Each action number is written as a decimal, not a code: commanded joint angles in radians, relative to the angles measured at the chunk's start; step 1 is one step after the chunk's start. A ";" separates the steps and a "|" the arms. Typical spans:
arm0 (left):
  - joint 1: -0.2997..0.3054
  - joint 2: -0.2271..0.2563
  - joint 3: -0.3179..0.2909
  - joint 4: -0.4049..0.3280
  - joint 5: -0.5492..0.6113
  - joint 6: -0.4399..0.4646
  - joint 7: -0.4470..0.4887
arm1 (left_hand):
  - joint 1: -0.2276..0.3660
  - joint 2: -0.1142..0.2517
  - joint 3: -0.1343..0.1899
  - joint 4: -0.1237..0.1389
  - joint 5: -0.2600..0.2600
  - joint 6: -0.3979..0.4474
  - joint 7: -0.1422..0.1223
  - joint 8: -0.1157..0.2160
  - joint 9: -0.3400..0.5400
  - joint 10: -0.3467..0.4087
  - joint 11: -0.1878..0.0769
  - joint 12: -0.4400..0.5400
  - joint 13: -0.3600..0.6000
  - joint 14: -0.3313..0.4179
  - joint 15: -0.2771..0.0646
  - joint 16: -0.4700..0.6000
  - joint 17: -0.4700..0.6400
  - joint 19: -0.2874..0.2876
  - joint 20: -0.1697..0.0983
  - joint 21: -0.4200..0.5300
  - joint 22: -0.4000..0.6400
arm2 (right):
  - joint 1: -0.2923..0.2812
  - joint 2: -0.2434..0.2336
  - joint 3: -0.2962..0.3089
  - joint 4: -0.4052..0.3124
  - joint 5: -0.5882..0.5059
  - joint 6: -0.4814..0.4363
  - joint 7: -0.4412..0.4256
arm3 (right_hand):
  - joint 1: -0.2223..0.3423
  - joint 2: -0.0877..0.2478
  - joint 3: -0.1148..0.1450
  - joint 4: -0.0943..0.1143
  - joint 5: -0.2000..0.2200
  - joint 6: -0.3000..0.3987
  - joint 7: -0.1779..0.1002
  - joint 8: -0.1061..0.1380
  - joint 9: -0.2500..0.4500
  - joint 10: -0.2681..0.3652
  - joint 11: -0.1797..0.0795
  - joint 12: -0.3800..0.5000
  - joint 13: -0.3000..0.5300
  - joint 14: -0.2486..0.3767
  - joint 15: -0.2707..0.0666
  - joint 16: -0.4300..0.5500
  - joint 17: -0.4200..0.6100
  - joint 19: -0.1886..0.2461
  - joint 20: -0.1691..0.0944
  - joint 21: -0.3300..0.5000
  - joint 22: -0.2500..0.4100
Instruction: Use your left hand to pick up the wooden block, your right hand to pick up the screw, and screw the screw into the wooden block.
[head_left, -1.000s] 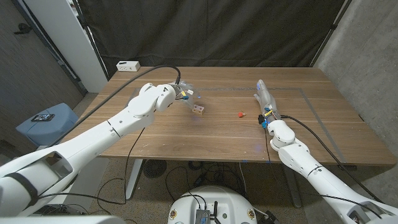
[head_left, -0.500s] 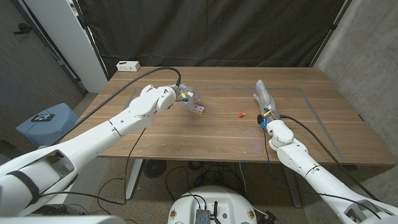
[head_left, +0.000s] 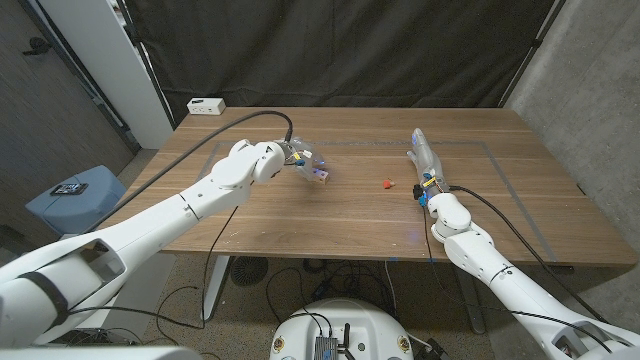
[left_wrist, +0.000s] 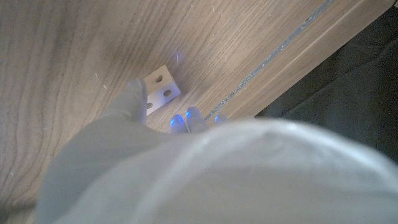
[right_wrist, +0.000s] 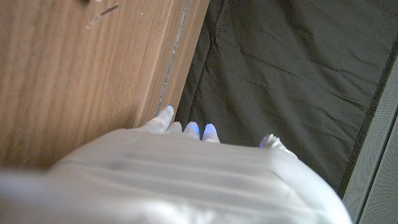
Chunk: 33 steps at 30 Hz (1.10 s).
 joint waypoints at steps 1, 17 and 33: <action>-0.016 -0.016 0.023 0.035 -0.025 -0.011 0.015 | 0.018 0.004 -0.001 -0.001 0.006 -0.004 0.003 -0.004 0.005 0.015 0.005 0.009 0.004 0.018 -0.003 0.006 0.003 -0.022 0.007 0.010 0.002 | -0.005 0.003 -0.001 -0.001 -0.002 0.004 -0.006 | 0.008 0.000 0.000 -0.008 0.007 -0.006 0.002 0.004 0.005 -0.003 -0.005 0.001 0.004 -0.008 -0.007 0.003 0.002 -0.005 -0.026 0.005 0.003; -0.031 -0.015 0.032 0.060 -0.068 -0.039 0.040 | 0.061 0.022 0.008 -0.009 0.013 -0.019 0.009 -0.012 0.006 0.016 0.006 0.010 0.012 0.042 -0.009 0.006 0.004 -0.004 0.005 0.012 0.002 | -0.011 0.010 0.000 0.002 -0.004 0.011 -0.015 | 0.006 0.001 0.000 -0.010 0.007 -0.007 0.001 0.005 0.005 -0.004 -0.008 0.001 0.004 -0.009 -0.004 0.004 0.002 -0.006 -0.022 0.005 0.003; -0.040 -0.011 0.045 0.081 -0.075 -0.070 0.067 | 0.133 0.045 0.026 -0.020 0.018 -0.016 -0.002 -0.009 0.007 0.024 -0.001 0.014 0.019 0.064 -0.021 0.004 0.004 0.027 0.002 0.017 0.002 | -0.013 0.016 0.000 0.004 -0.008 0.013 -0.026 | 0.004 0.002 0.000 -0.011 0.007 -0.005 0.001 0.006 0.006 -0.002 -0.007 0.002 0.004 -0.009 -0.005 0.004 0.003 -0.006 -0.022 0.005 0.003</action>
